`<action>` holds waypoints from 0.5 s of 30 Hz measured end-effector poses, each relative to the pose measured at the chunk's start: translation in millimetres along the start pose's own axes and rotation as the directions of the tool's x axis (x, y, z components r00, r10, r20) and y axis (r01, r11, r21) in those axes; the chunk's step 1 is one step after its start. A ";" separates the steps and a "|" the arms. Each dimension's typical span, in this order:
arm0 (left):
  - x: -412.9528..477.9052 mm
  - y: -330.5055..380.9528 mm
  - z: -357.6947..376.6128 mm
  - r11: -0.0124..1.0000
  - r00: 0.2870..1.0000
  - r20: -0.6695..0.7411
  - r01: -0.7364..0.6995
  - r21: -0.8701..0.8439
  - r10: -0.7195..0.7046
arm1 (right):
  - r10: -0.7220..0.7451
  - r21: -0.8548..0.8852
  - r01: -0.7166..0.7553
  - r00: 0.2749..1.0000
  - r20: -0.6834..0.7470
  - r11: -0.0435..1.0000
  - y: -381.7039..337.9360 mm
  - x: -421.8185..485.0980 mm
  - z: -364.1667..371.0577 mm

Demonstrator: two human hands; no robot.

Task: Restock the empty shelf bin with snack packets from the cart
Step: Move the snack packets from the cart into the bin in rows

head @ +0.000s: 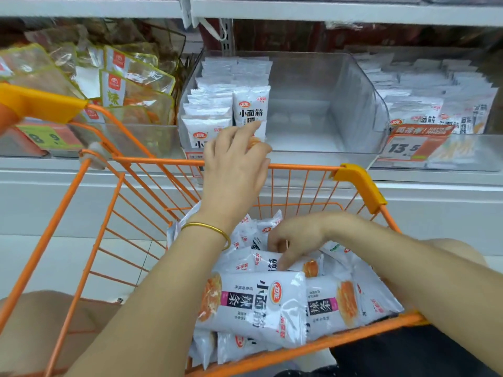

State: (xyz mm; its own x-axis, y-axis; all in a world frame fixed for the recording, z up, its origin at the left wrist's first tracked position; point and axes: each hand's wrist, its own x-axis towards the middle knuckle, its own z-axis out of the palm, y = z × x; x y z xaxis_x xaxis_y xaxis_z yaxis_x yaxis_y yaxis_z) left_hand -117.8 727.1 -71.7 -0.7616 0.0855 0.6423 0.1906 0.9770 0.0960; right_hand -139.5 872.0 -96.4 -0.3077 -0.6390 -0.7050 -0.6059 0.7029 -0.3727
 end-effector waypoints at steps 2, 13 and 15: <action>1.3 0.7 -0.4 1.000 1.000 0.001 0.000 -0.026 0.000 | -0.051 -0.057 0.050 0.999 -0.013 0.997 0.6 2.9 1.1; 0.4 7.5 -10.6 0.971 0.994 0.041 0.106 -0.215 -0.100 | -0.014 0.830 0.375 0.914 -0.406 0.413 38.2 -56.0 -26.4; 0.6 10.3 -11.6 0.962 0.991 0.074 0.128 -0.243 -0.113 | 0.004 0.862 0.445 0.888 -0.459 0.242 34.7 -56.6 -30.1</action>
State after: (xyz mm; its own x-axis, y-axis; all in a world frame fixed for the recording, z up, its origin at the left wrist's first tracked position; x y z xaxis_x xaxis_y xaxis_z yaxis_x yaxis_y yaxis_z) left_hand -109.1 734.9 -61.5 -0.8221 -0.0113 0.5693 0.2362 0.9030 0.3590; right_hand -165.1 923.2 -51.3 -0.6129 -0.7080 -0.3509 0.3493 0.1555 -0.9240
